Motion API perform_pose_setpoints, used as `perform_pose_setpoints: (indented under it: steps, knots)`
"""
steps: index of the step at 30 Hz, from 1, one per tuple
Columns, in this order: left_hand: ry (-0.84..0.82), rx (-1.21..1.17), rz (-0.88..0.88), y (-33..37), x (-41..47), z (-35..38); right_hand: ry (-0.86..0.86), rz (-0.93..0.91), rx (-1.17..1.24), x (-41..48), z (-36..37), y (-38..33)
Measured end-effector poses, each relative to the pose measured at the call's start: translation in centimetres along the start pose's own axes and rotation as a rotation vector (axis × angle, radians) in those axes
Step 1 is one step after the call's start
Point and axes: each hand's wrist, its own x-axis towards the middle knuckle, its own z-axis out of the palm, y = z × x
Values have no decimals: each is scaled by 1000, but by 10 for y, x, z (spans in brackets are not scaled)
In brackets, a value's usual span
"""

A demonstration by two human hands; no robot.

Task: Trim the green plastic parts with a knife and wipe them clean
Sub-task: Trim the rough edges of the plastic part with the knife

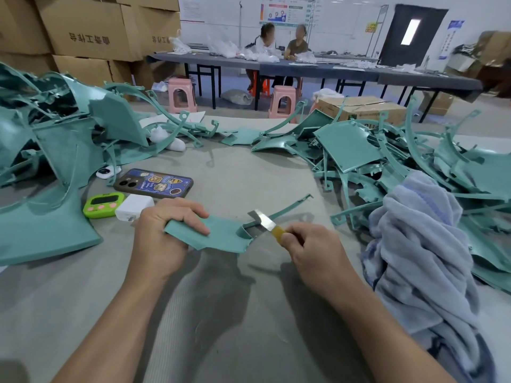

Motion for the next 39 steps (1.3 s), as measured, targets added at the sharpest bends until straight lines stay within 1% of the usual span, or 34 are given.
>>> perform_pose_setpoints:
  steps: [4,6,9,11,12,13,15,17,18,19,22,23,24,25,26,28,29,30,31,34,35,37,39]
  knots:
    - [-39,-6,29,1,0,0,-23,-1,-78,0,4,-1]
    - [-49,-3,26,-1,0,0,-12,35,-146,2,6,-1]
    - [-42,-15,11,1,0,0,128,169,-285,7,-1,4]
    - [-45,-25,19,4,1,1,230,240,-302,10,-11,10]
    - [-41,-30,25,5,1,2,250,225,-274,10,-14,12]
    - [-32,-32,32,6,0,2,240,174,-224,9,-14,12]
    - [-32,-35,38,4,1,2,138,44,-123,4,-9,4]
    - [-32,-31,23,1,1,1,16,-11,-133,1,0,-3]
    - [-35,-32,15,-1,1,0,8,-3,-172,3,2,-2]
    - [-34,-29,9,-2,1,0,41,32,-211,5,1,-1]
    - [-26,-41,15,3,1,1,258,223,-280,12,-16,10]
    - [-29,-46,18,5,1,2,305,252,-273,12,-22,13]
    - [-33,-50,17,6,1,3,322,233,-241,11,-25,15]
    - [-30,-54,12,8,0,4,312,175,-186,10,-24,13]
    - [-28,-63,8,9,0,4,272,97,-130,7,-20,8]
    - [-27,-85,2,10,0,3,122,-27,-102,1,-6,-4]
    - [-26,-90,-1,11,-1,2,64,-41,-129,-1,0,-8]
    - [-24,-91,-5,11,-1,2,50,-26,-164,0,2,-7]
    - [-23,-93,-12,12,-1,2,79,16,-190,3,0,-5]
    - [-17,-101,-32,13,1,5,246,216,-251,10,-19,8]
    - [-13,-99,-32,13,1,5,278,228,-256,10,-22,10]
    - [-1,-101,-34,11,2,6,274,123,-232,4,-18,6]
    - [15,-115,-50,10,3,6,154,-11,-146,-4,-4,-6]
